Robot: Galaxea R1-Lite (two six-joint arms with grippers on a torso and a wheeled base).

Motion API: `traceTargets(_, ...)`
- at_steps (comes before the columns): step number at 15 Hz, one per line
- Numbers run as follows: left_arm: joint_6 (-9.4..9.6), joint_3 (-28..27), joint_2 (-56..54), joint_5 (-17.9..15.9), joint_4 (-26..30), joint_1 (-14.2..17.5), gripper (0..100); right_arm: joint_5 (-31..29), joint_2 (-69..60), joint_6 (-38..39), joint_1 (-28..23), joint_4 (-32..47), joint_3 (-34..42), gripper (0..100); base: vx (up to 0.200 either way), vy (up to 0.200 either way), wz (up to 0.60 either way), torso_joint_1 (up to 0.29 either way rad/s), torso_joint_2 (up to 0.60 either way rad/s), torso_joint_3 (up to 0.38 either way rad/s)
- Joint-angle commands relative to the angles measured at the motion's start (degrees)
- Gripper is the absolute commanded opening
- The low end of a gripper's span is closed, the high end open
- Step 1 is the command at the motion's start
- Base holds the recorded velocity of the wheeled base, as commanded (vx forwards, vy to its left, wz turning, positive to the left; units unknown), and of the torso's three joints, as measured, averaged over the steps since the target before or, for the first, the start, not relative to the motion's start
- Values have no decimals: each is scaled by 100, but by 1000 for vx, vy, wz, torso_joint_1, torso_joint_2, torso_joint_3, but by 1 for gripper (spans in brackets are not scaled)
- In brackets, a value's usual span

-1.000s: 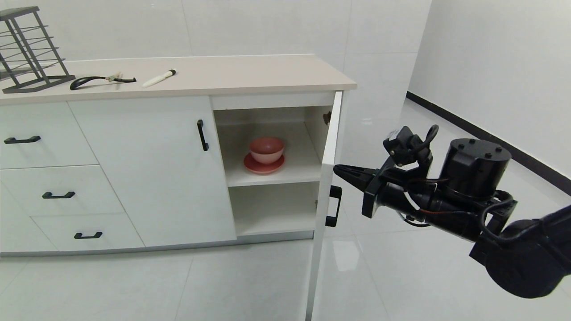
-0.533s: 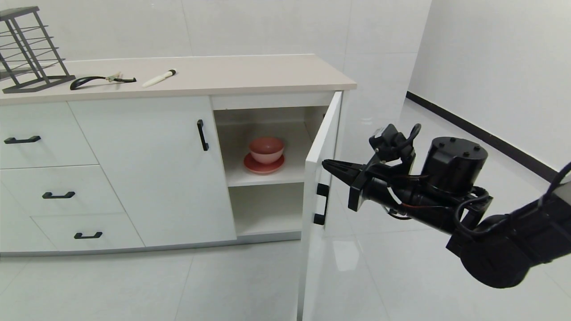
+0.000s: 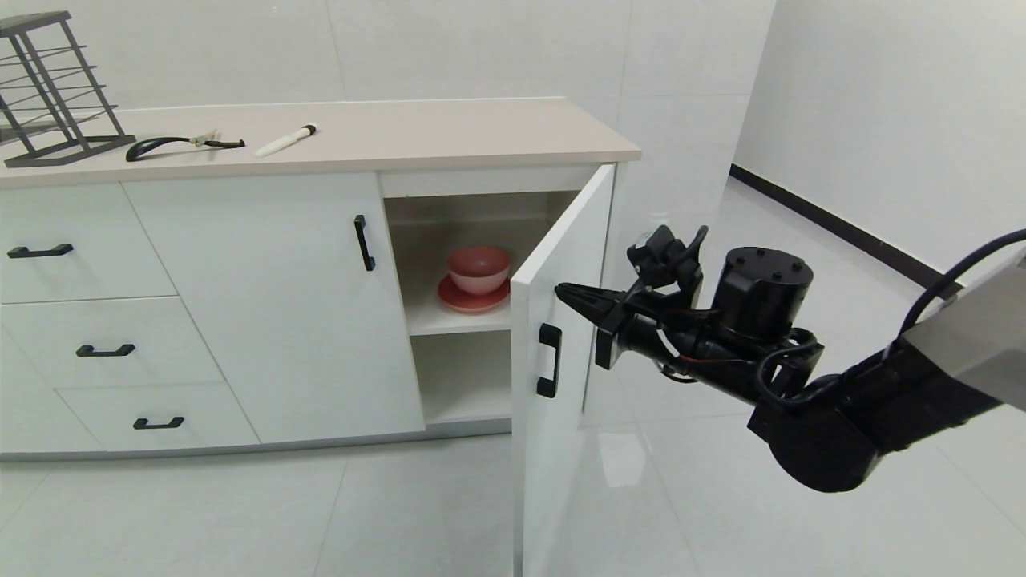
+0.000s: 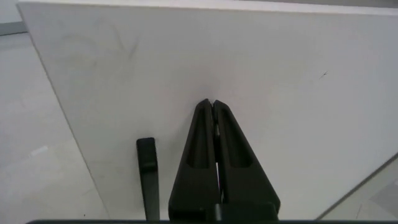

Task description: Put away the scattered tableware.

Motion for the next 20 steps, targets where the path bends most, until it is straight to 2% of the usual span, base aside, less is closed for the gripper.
traceTargets(1,-4,0,0,1,0,1,100,-1,357,5,12,-122,-174,0,0,0,0,0,0,0)
traceTargets(9,-13,0,0,1,0,1,100,-19,972,14,3,-228,-869,0,0,0,0,0,0,0)
traceTargets(20,-13,0,0,1,0,1,100,-344,2123,207,-225,-351,-2829,0,0,0,0,0,0,0)
